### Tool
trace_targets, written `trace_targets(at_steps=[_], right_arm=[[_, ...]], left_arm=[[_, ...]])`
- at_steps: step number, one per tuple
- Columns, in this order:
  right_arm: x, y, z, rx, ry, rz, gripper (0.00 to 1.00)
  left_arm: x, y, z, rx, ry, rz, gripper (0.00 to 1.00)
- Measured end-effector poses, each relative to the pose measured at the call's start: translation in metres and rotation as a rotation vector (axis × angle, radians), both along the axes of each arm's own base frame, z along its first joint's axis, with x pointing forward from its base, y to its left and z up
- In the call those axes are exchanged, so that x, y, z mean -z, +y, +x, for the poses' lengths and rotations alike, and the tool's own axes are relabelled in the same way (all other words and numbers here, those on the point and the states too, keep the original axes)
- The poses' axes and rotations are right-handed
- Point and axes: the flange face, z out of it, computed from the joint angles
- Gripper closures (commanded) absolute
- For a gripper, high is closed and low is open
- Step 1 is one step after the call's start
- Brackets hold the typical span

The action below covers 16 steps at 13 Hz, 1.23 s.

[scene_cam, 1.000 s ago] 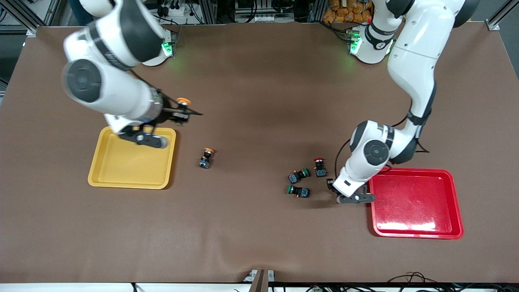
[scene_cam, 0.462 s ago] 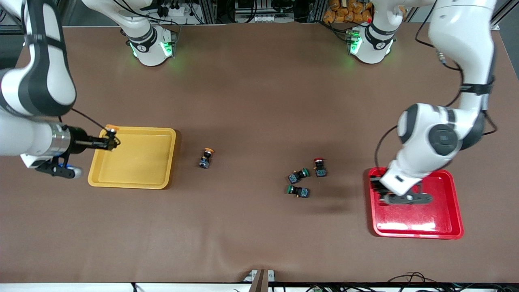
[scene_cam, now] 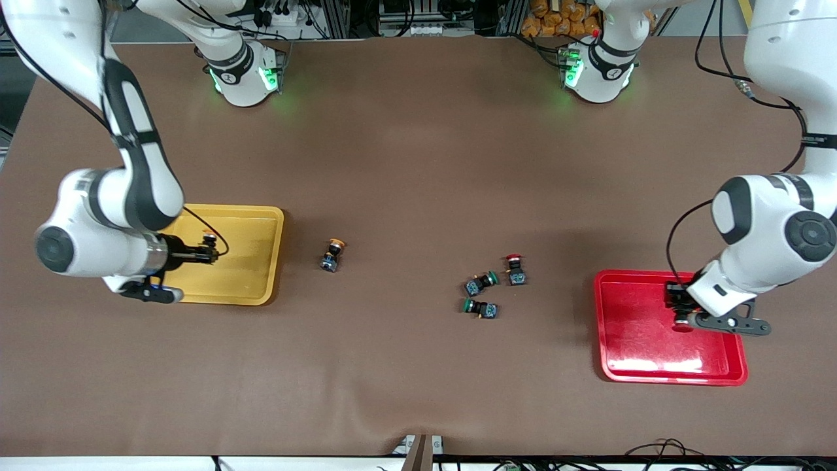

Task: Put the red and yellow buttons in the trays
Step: 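Place the orange button in the yellow tray while the left gripper fills red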

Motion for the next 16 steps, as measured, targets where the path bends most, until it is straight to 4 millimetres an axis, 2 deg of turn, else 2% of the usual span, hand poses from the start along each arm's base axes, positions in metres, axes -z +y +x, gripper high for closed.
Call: trace_targets(at_steps=[2,3,4,5,7,9,11,12,14,16], right_arm=[[0.044,-0.002,0.001,-0.045,0.005,0.004,1.0],[0.064,-0.003,0.0,-0.068,0.007,0.007,0.79],[0.08,-0.005,-0.001,-0.085,0.011,0.01,0.01],[0.088,-0.005,-0.002,-0.095,0.015,0.011,0.0],[0.085,-0.003,0.0,-0.104,0.014,0.015,0.0],[0.072,-0.002,0.004,-0.109,0.024,0.021,0.0],[0.036,0.001,0.008,-0.117,0.04,0.034,0.0],[0.007,0.003,0.008,-0.124,0.044,0.042,0.0],[-0.07,0.007,0.002,-0.143,0.043,0.06,0.0],[-0.152,0.017,-0.011,-0.135,0.03,0.062,0.0]], left_arm=[[0.032,0.037,0.001,0.031,0.018,-0.002,1.0],[0.049,0.052,0.002,0.045,0.017,-0.003,1.0],[0.065,0.063,0.002,0.056,0.013,-0.005,1.0],[0.079,0.067,0.002,0.062,0.009,-0.007,1.0],[0.098,0.067,0.004,0.07,-0.004,-0.011,1.0],[0.102,0.067,0.005,0.071,-0.008,-0.012,0.01],[0.1,0.067,0.007,0.071,-0.012,-0.011,0.0],[0.099,0.067,0.007,0.071,-0.014,-0.011,0.0],[0.097,0.066,0.009,0.073,-0.019,-0.011,0.0],[0.086,0.046,0.011,0.071,-0.011,-0.038,0.0]])
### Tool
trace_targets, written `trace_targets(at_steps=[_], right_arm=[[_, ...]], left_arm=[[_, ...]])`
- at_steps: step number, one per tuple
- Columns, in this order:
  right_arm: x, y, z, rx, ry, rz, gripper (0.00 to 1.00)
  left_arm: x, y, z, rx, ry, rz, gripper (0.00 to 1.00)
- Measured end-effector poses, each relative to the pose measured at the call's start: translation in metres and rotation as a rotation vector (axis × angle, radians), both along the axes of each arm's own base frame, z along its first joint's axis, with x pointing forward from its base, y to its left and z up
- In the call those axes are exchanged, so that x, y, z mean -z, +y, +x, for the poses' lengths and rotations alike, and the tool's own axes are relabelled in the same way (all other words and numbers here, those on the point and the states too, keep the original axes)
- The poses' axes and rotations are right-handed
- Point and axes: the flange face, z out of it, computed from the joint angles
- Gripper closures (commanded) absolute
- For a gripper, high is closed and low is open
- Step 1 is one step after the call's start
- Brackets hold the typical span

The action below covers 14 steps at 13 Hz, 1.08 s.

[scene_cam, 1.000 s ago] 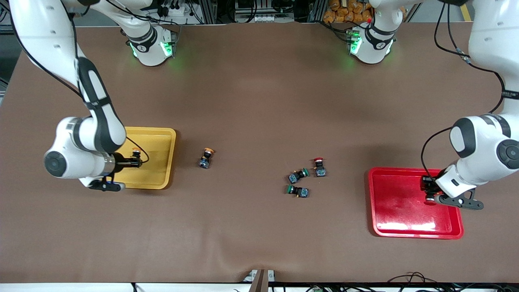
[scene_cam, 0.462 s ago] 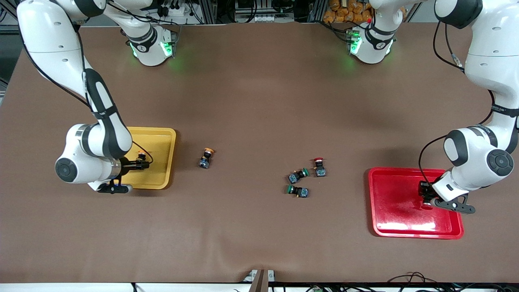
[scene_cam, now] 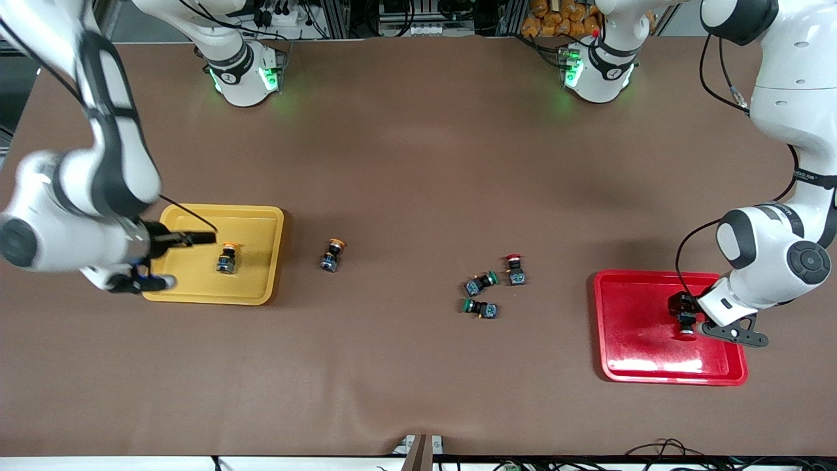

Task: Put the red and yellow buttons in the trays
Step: 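Place the orange button in the yellow tray while the left gripper fills red, then reach the right gripper to another orange button while the left gripper reaches red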

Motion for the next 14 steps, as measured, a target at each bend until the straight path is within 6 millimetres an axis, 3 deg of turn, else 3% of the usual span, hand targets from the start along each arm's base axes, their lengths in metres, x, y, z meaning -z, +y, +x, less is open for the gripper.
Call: trace_targets(at_steps=[1,3,5,7,9,11,14], right_arm=[[-0.033,0.013,-0.007,0.011,-0.007,-0.007,0.0],[-0.078,0.056,-0.017,0.051,-0.036,-0.035,0.0],[-0.095,0.11,-0.026,0.092,-0.051,-0.065,0.0],[-0.092,0.157,-0.034,0.102,-0.063,-0.083,0.0],[-0.081,0.182,-0.035,0.1,-0.073,-0.087,0.0],[-0.044,0.197,-0.031,0.093,-0.071,-0.093,0.0],[0.047,0.209,-0.013,0.107,-0.081,-0.103,0.0]], left_arm=[[-0.014,-0.019,-0.001,-0.028,0.035,-0.021,0.0],[-0.06,-0.067,-0.008,-0.095,0.117,-0.052,0.0],[-0.11,-0.114,-0.023,-0.15,0.189,-0.054,0.0],[-0.153,-0.163,-0.04,-0.2,0.221,-0.05,0.0],[-0.19,-0.212,-0.058,-0.244,0.218,-0.051,0.0],[-0.205,-0.257,-0.072,-0.297,0.218,-0.058,0.0],[-0.177,-0.317,-0.081,-0.335,0.221,-0.082,0.0]])
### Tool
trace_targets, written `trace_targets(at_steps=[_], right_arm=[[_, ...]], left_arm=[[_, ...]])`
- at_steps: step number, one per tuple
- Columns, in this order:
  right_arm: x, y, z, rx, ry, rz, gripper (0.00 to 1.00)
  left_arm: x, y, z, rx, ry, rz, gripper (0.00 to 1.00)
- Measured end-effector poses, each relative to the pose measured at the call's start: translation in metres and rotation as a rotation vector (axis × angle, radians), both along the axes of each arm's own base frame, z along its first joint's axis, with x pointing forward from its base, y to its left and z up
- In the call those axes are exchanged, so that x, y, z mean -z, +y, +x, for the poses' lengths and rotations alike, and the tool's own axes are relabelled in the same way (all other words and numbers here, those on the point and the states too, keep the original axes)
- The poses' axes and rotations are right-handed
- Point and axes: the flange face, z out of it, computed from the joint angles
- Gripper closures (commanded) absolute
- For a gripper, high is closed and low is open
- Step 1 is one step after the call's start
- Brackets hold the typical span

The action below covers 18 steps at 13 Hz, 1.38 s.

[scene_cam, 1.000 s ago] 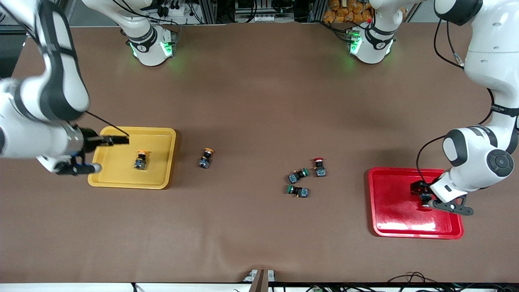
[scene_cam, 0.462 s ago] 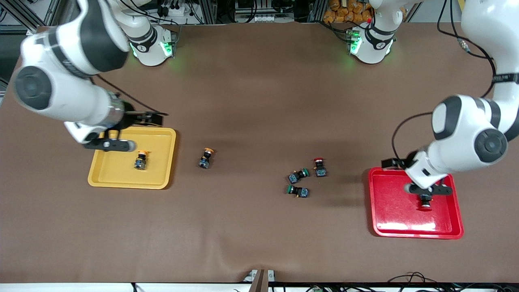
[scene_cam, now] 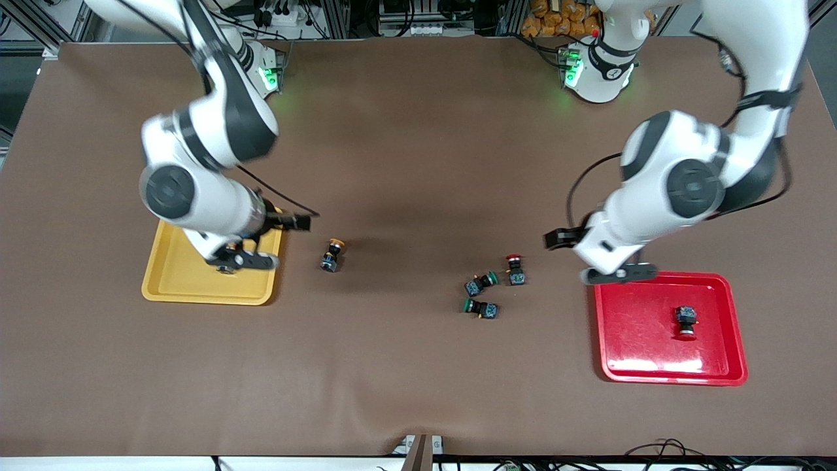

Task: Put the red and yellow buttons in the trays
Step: 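Reach the right gripper to another orange button while the left gripper reaches red, then grasp the orange button with the right gripper while the left gripper grasps red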

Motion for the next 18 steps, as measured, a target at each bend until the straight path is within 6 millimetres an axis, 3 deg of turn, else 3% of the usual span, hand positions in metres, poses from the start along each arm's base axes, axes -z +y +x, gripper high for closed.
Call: trace_targets(at_steps=[2,4,7,8,11,12,14,16,17,18], right_arm=[[0.064,0.01,0.012,0.01,-0.021,0.001,0.0],[0.122,0.024,0.015,0.006,-0.037,-0.002,0.0],[0.179,0.038,0.008,-0.009,-0.035,-0.015,0.0],[0.186,0.038,0.008,-0.009,-0.029,-0.018,0.14],[0.189,0.036,0.008,-0.006,-0.025,-0.021,0.81],[0.189,0.036,0.008,-0.002,-0.023,-0.02,0.93],[0.187,0.037,0.009,0.022,-0.023,-0.023,1.0],[0.179,0.037,0.01,0.059,0.001,-0.037,1.0],[0.161,0.035,0.013,0.068,0.03,-0.047,1.0],[0.131,0.03,0.017,0.074,0.051,-0.051,1.0]], left_arm=[[0.035,-0.009,0.009,-0.002,-0.021,-0.012,0.0],[0.063,-0.001,0.02,-0.005,-0.034,-0.009,0.0],[0.074,0.004,0.025,-0.013,-0.036,-0.017,0.0],[0.073,0.004,0.025,-0.014,-0.039,-0.018,0.0],[0.077,0.009,0.028,-0.019,-0.046,0.012,0.0],[0.08,0.008,0.029,-0.018,-0.056,0.035,0.0],[0.084,-0.006,0.028,0.005,-0.099,0.068,0.0],[0.093,-0.031,0.022,0.036,-0.151,0.05,0.0],[0.099,-0.04,0.02,0.043,-0.162,0.028,0.0],[0.106,-0.044,0.018,0.044,-0.166,0.001,0.0]])
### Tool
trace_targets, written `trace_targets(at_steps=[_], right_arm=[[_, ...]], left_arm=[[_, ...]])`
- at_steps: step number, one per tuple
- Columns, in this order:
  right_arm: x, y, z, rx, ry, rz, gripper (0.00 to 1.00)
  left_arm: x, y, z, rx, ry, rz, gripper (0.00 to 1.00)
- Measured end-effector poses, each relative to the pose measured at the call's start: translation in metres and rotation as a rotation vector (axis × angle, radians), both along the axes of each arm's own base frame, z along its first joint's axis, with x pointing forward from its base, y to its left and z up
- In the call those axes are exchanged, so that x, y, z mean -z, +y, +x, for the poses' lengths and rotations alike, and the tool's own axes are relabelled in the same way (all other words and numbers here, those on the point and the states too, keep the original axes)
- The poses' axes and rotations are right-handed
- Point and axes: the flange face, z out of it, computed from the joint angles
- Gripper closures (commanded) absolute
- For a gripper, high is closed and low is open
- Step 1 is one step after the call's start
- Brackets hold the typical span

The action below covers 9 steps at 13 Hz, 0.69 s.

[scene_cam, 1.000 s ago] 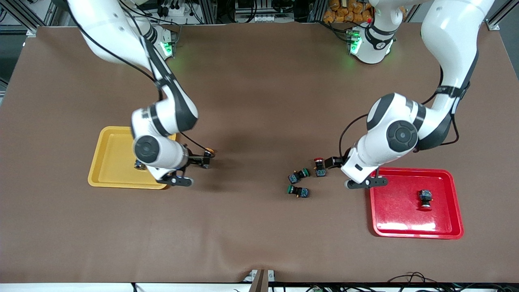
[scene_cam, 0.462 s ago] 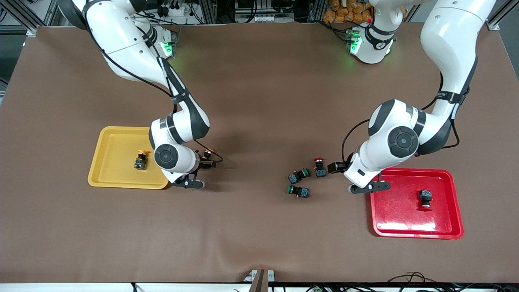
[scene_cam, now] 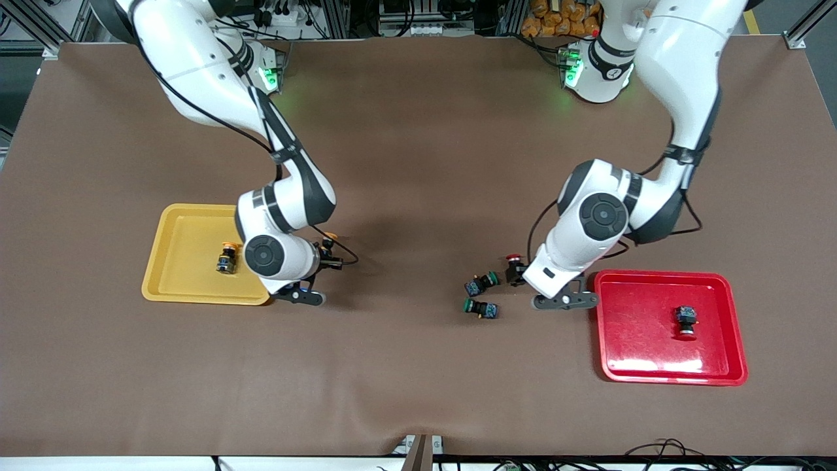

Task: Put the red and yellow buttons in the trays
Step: 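Grasp the orange button with the right gripper while the left gripper grasps red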

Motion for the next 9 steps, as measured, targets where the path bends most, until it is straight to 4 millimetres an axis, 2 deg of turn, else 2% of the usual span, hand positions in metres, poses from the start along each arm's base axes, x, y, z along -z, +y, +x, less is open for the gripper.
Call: trace_targets(at_steps=[2,4,5,6,7,8,9], right_arm=[[-0.087,-0.024,0.007,0.022,0.015,0.012,1.0],[-0.181,-0.064,0.002,0.031,0.037,0.03,1.0],[-0.221,-0.087,-0.006,0.015,0.058,0.042,1.0],[-0.254,-0.114,-0.014,-0.009,0.08,0.057,1.0],[-0.276,-0.144,-0.019,-0.033,0.089,0.079,0.99],[-0.288,-0.178,-0.022,-0.053,0.092,0.103,0.99],[-0.291,-0.213,-0.021,-0.066,0.092,0.124,0.99]], left_arm=[[0.017,-0.004,-0.001,0.002,-0.005,-0.049,0.0],[0.047,-0.009,-0.005,0.02,-0.02,-0.057,0.0],[0.062,-0.01,-0.01,0.035,-0.035,-0.053,0.0],[0.077,-0.01,-0.016,0.054,-0.042,-0.047,0.0],[0.088,-0.007,-0.02,0.073,-0.043,-0.039,0.0],[0.095,-0.003,-0.024,0.094,-0.039,-0.03,0.0],[0.1,0.006,-0.024,0.113,-0.036,-0.018,0.0]])
